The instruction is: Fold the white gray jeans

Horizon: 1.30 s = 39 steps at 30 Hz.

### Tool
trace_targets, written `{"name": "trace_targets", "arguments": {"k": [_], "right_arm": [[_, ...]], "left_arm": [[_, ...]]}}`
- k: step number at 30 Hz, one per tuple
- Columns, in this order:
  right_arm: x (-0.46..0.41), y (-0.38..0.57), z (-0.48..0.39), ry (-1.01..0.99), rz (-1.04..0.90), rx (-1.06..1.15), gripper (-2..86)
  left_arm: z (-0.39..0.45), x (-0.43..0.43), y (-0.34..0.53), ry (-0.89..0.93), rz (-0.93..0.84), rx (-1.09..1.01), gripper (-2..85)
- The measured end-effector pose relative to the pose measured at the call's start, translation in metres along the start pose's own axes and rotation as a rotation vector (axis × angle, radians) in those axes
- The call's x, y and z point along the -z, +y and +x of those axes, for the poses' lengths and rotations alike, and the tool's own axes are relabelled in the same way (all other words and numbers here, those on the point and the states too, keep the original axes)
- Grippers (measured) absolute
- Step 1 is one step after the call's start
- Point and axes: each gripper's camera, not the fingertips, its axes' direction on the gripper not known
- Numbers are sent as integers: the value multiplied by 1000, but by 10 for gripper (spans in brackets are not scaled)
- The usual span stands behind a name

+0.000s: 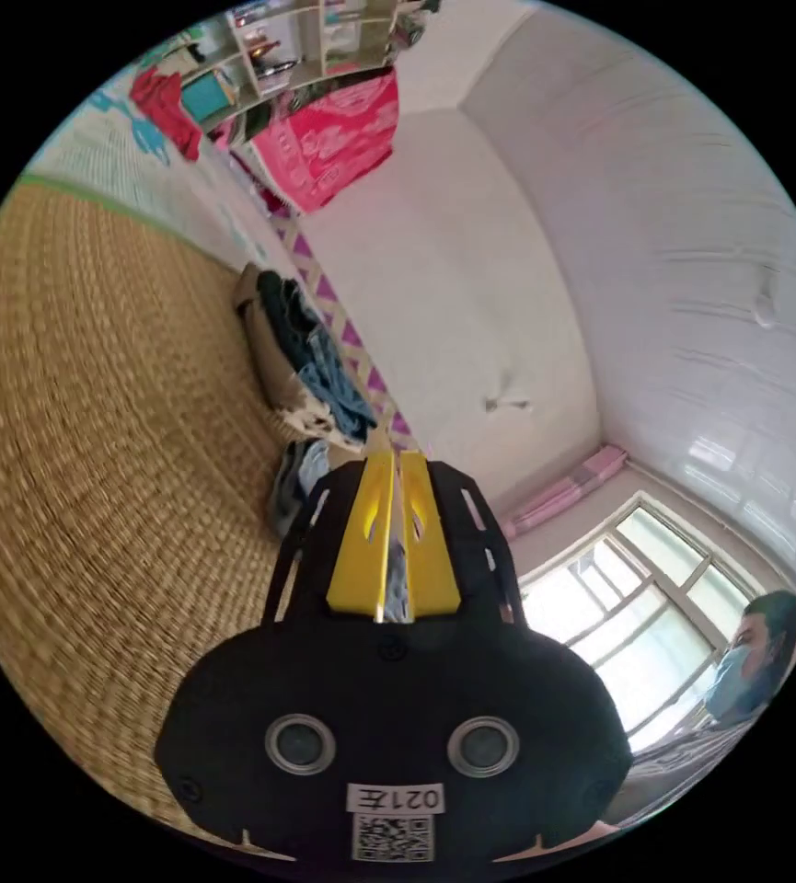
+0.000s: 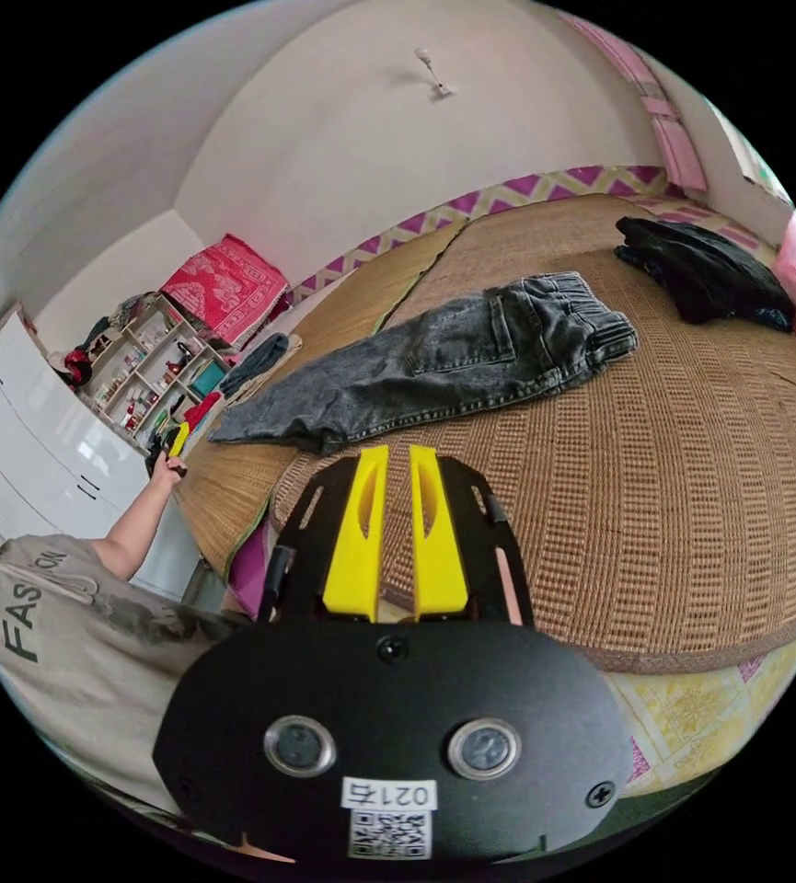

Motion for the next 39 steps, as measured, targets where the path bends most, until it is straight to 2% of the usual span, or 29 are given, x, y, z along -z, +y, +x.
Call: {"name": "trace_targets", "arguments": {"k": [4,8,13,17,21,26,30,34,39], "right_arm": [[-11,-25,-11,53,-16,60,47],[-37,-88,-21,152,-43,225,45],[-86,-187,-38,311,-98,492,24],[-155,-258,-38,402,-329,687,68],[-211,-301,-29,400,-546,810,81],[-240,-336,-27,294,-620,894,86],[-252,-353,-22,178,-747,888,32],[-227,-359,-24,145,-693,916,-4],[-143,-344,-40,36,-487,980,-9]], "left_arm": [[58,-37,26,19,-249,-192,-6],[122,-101,81,31,-477,-437,10],[170,-183,119,-98,-644,-729,56],[182,-262,127,-223,-793,-879,77],[176,-318,126,-274,-922,-919,84],[170,-354,123,-258,-1013,-984,93],[163,-361,125,-248,-1070,-990,99],[155,-356,130,-268,-1111,-995,101],[157,-338,130,-277,-1078,-1025,104]]}}
